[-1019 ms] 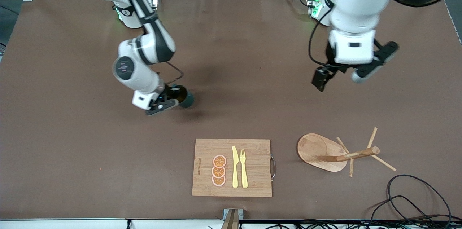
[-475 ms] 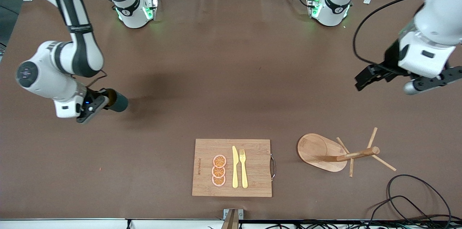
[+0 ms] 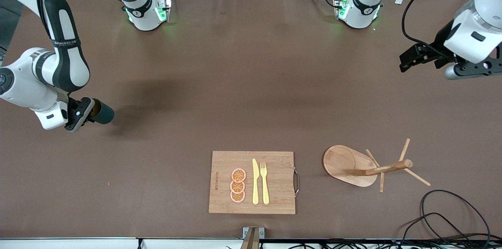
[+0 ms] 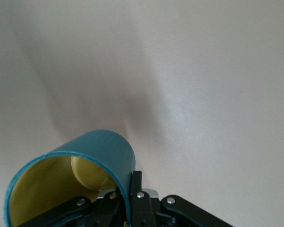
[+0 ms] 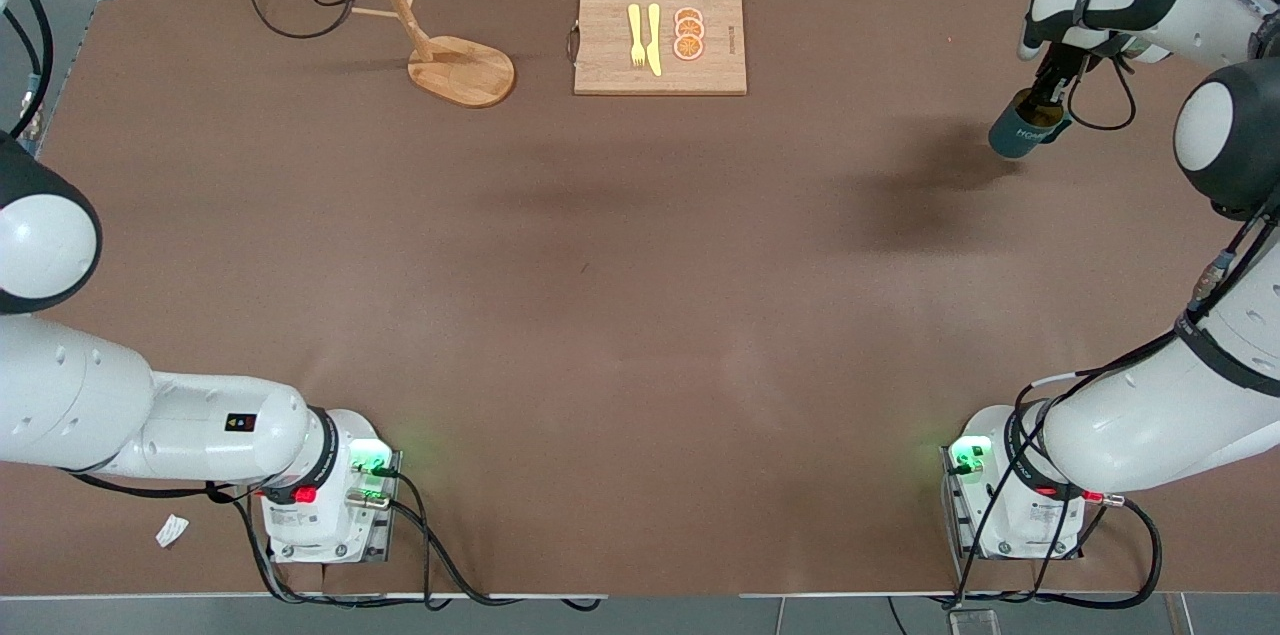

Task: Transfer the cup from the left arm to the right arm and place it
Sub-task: 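Carry the mug with the right gripper away from the stand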

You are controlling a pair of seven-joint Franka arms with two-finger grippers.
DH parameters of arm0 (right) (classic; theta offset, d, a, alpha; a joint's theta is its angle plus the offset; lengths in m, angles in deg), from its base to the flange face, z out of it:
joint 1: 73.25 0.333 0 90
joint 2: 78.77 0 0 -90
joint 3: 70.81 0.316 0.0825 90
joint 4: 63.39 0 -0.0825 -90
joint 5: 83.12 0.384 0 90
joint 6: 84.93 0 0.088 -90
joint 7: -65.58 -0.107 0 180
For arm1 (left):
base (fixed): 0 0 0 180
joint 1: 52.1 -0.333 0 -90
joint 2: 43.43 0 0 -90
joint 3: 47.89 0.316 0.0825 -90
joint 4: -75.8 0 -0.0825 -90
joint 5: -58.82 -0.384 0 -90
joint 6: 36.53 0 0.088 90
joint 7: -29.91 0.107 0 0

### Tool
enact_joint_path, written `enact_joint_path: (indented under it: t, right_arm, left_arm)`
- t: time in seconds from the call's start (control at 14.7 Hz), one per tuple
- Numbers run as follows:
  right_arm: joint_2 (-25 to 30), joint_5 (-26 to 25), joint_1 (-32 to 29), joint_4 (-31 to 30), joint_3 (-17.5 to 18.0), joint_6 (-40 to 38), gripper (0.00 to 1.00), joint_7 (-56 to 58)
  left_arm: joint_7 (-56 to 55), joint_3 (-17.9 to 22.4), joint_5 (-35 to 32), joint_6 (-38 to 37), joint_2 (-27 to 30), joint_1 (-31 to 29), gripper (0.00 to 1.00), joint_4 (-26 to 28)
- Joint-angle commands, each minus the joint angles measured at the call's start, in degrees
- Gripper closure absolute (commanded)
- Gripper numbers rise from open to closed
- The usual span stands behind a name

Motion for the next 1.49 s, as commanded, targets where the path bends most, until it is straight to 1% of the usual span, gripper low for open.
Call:
enact_joint_path:
  t: [0.0, 0.14, 0.27, 0.48, 0.68, 0.82, 0.88, 1.02, 1.15, 1.22, 1.43]
  right_arm:
    - [-1.16, -0.55, -0.27, -0.65, 1.95, 1.77, 0.98, 2.13]
    - [-1.16, -0.46, -0.01, -0.91, 3.09, 2.74, 0.98, 2.22]
    - [-1.16, -0.11, -0.01, -1.53, 4.50, 3.62, 0.98, 2.13]
    - [-1.24, 0.68, -0.10, -3.20, 5.73, 5.64, 0.98, 2.13]
    - [-1.24, 0.68, -0.10, -3.20, 5.74, 5.64, 0.93, 2.13]
    - [-1.24, 0.68, -0.19, -3.11, 5.74, 5.56, 0.66, 2.04]
    - [-1.16, 0.68, -0.27, -2.85, 5.74, 5.29, 0.01, 1.95]
    - [-1.07, 0.68, -0.27, -2.59, 5.74, 4.77, 0.00, 1.69]
    - [-0.89, 0.68, -0.28, -0.66, 5.65, 1.19, 0.00, 1.25]
    - [-0.72, 0.68, -0.36, 1.52, 5.56, -2.84, 0.00, 0.20]
    - [-0.02, 0.59, -0.45, 7.51, 5.21, -15.59, 0.00, -11.01]
  left_arm:
    - [6.62, 1.80, -1.17, 0.13, 2.97, 0.50, 0.00, 2.82]
    - [9.62, 3.48, -2.06, 0.82, 3.41, 1.47, 0.00, 3.86]
    - [10.16, 3.32, -2.15, 2.67, 4.55, 1.03, 0.00, 5.80]
    - [10.16, 3.14, -2.76, 3.11, 4.20, 0.68, 0.00, 5.46]
    - [10.24, 2.87, -2.85, 4.43, 4.20, 0.59, 0.00, 5.72]
    - [10.16, 2.87, -2.85, 4.43, 4.03, 0.76, 0.00, 5.46]
    - [10.16, 2.79, -2.85, 4.43, 4.03, 0.68, 0.00, 5.45]
    - [10.59, 3.13, -2.85, 4.00, 4.20, 0.33, 0.00, 5.45]
    - [10.51, 3.22, -2.85, 3.12, 4.38, 0.41, 0.00, 5.54]
    - [10.51, 3.31, -2.85, 3.03, 4.38, 0.41, 0.00, 5.37]
    - [10.51, 3.31, -2.85, 3.03, 4.38, 0.41, 0.00, 5.54]
